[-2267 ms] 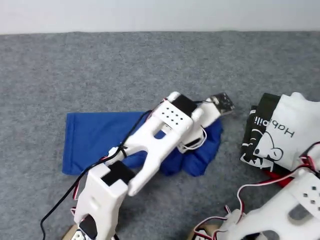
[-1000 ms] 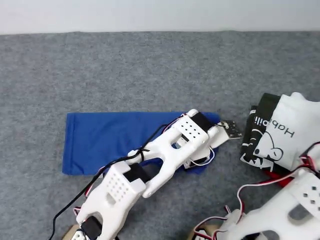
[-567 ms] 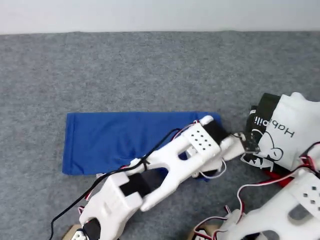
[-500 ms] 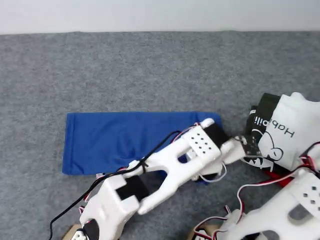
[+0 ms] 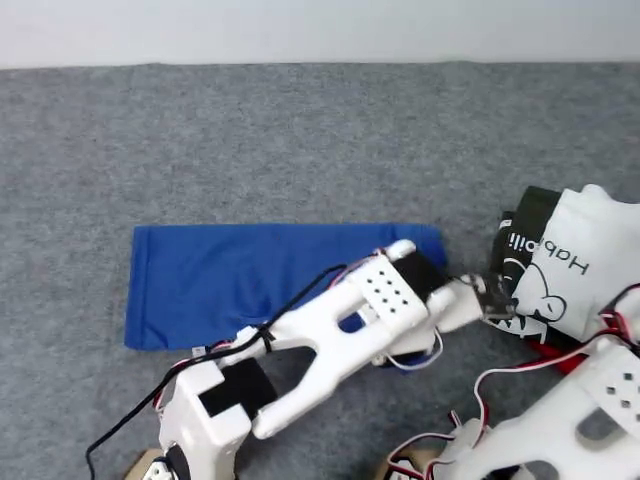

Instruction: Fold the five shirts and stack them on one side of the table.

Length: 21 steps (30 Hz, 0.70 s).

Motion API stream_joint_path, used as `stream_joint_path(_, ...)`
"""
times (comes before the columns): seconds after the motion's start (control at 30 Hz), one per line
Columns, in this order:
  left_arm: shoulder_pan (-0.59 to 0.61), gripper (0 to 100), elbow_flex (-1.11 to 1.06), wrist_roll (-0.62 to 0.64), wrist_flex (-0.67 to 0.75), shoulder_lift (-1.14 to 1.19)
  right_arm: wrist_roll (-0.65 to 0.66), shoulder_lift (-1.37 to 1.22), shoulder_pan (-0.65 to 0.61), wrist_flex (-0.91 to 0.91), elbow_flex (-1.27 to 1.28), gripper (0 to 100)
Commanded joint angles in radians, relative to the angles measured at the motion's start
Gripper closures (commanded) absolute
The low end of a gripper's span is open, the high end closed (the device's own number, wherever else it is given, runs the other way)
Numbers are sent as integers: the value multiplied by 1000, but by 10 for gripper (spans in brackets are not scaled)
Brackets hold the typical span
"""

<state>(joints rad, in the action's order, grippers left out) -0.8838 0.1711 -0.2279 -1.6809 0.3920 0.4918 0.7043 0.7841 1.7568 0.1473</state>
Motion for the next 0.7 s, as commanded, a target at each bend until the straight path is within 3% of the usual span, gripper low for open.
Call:
stream_joint_path(0.0, 55, 994, 1, -8, 57, -68, 5, 24, 13, 41, -6, 760)
stream_joint_path(0.37, 265, 991, 2, -9, 230, -34, 5, 24, 13, 41, -6, 760)
stream_joint_path(0.57, 304, 849, 2, -2, 262, 32, 5, 24, 13, 41, -6, 760)
stream_joint_path(0.67, 318, 844, 15, -8, 267, 43, 5, 24, 13, 41, -6, 760)
